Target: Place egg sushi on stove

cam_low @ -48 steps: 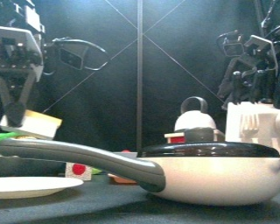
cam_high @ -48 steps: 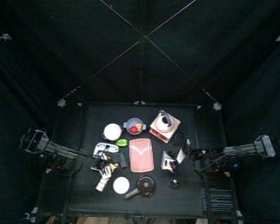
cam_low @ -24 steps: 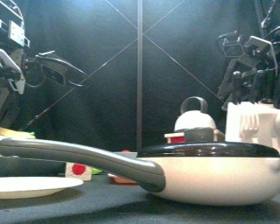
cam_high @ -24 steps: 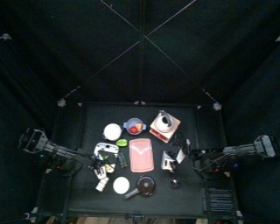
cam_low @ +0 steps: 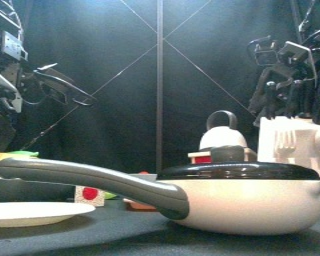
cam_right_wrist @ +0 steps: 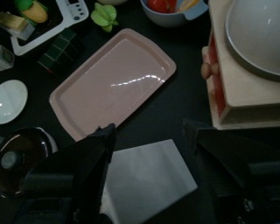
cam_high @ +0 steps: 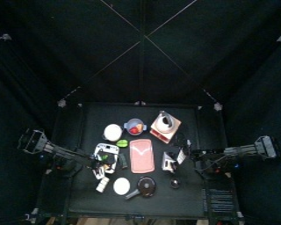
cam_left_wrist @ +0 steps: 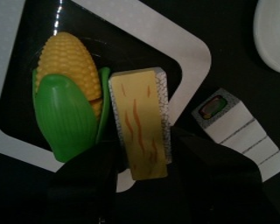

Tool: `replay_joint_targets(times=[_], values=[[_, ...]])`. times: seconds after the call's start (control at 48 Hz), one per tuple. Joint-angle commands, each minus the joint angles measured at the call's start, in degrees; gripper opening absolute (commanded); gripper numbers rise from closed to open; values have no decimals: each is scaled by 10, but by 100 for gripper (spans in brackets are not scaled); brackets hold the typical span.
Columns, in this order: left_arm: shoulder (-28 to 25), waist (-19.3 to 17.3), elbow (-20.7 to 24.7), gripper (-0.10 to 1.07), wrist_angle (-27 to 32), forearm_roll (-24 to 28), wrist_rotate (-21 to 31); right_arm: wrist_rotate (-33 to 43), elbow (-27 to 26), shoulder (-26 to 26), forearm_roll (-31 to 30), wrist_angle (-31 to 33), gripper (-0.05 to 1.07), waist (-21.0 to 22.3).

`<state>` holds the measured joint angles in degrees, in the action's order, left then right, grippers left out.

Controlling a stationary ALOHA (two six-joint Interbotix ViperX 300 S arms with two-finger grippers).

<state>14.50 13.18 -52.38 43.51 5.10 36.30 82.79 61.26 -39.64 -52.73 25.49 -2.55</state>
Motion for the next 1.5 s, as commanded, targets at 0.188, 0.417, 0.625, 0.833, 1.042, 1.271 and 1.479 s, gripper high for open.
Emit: replay_joint_targets(times=[0.188, 0.417, 0.625, 0.833, 1.042, 1.271, 1.479], values=[[5, -16, 5, 74, -15, 12, 1, 1, -6, 2, -1, -4, 94, 4], [4, -18, 6, 80, -15, 11, 1, 0, -6, 2, -1, -4, 94, 4], [5, -18, 4, 84, -15, 12, 3, 0, -6, 2, -1, -4, 94, 4], [5, -18, 9, 91, -15, 11, 4, 0, -6, 2, 0, -4, 94, 4], [7, -18, 14, 92, -15, 11, 3, 0, -7, 2, -1, -4, 94, 4], [24, -15, 14, 92, -11, 7, 6, 0, -7, 2, -1, -4, 94, 4], [42, -12, 14, 92, -11, -1, 6, 1, -7, 2, -1, -4, 94, 4]])
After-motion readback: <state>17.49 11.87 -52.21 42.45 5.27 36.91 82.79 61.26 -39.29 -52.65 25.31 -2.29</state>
